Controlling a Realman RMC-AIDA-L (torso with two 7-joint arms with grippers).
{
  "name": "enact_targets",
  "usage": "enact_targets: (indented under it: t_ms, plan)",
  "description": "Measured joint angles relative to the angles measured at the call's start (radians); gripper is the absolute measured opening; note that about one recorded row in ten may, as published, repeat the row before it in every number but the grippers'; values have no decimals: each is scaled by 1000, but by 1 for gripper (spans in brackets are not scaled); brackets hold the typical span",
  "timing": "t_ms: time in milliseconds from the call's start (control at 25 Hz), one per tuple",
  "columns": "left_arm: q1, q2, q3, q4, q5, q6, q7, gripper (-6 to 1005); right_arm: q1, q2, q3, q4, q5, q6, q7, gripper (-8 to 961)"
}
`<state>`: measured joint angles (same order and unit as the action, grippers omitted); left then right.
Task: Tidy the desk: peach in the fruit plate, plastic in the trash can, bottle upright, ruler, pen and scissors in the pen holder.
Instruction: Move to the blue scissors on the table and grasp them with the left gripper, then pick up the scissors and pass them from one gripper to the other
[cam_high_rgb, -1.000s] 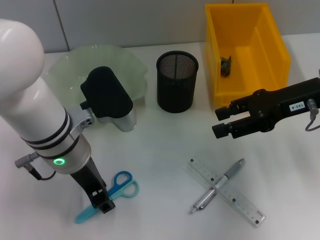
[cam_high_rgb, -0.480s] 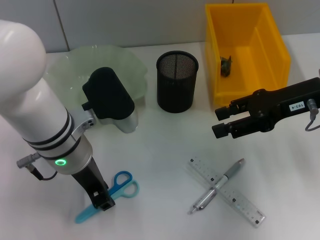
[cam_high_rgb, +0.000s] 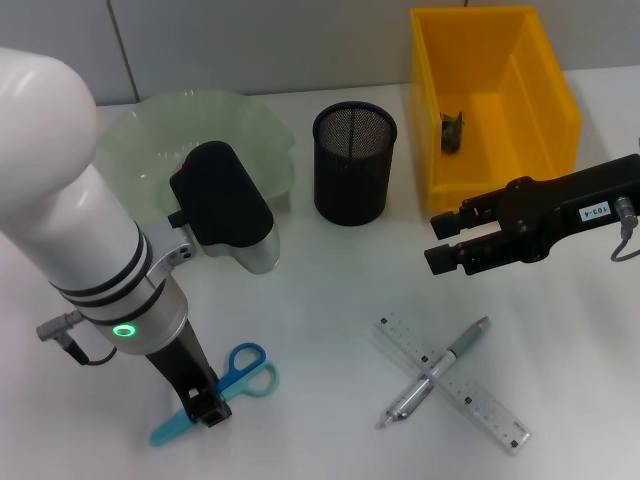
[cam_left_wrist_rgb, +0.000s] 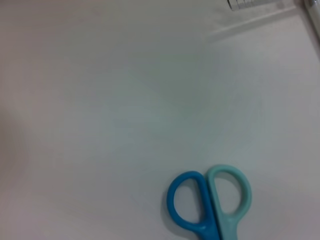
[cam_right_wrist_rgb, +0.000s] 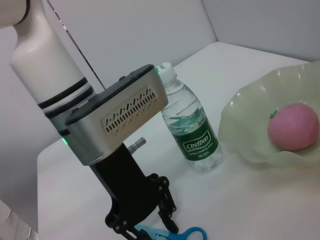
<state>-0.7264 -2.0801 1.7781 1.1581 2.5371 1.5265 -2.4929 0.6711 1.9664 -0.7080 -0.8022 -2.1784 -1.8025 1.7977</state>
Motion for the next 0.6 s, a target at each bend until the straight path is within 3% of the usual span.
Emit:
enact_targets:
  t_ms: [600]
  plan:
    - [5,0,22,-5,8,-9,-9,272,-2,1,-2,0,3,-2,2,655]
